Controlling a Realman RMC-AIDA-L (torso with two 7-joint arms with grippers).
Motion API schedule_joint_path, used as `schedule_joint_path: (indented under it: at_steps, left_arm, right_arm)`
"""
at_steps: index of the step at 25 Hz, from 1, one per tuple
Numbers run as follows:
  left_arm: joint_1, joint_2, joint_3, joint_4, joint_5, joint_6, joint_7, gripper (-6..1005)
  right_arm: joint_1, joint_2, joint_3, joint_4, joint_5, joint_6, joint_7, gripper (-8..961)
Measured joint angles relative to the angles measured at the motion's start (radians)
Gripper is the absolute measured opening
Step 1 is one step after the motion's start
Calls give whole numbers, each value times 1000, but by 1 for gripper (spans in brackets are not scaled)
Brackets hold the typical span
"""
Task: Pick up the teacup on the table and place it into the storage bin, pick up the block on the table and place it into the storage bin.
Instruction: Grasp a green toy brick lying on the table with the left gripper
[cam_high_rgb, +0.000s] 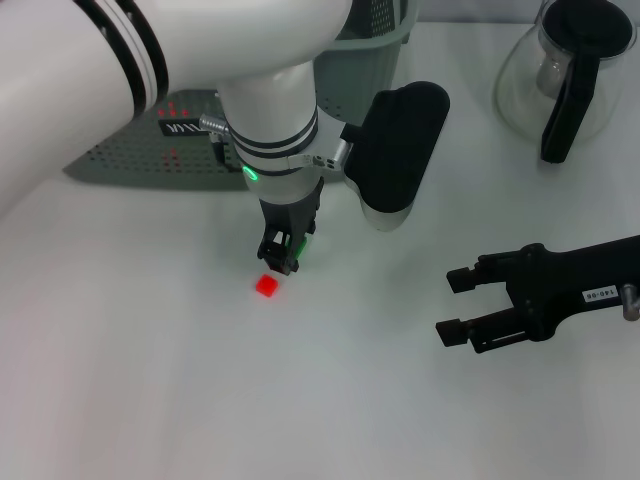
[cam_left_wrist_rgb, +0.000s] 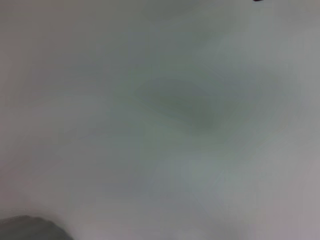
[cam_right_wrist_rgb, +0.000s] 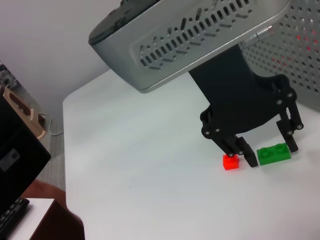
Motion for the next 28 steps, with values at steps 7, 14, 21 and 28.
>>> schedule_joint_path:
  at_steps: [7,14,21,28]
  left_arm:
    - [-4,0,0,-8,5,-2,-7,485]
    - [-6,2,0,-9,7,5,-20,484]
    - [-5,2,4,-9,8,-8,-15,570]
    - [-2,2,27,-10,8,-26,-14,654]
  right_arm:
    - [-1,0,0,0,1,0,0,882]
    - [-2,0,0,-1,2,0,0,882]
    - [-2,0,0,-1,3,0,0,882]
    - [-2,0,0,0,3,2,0,882]
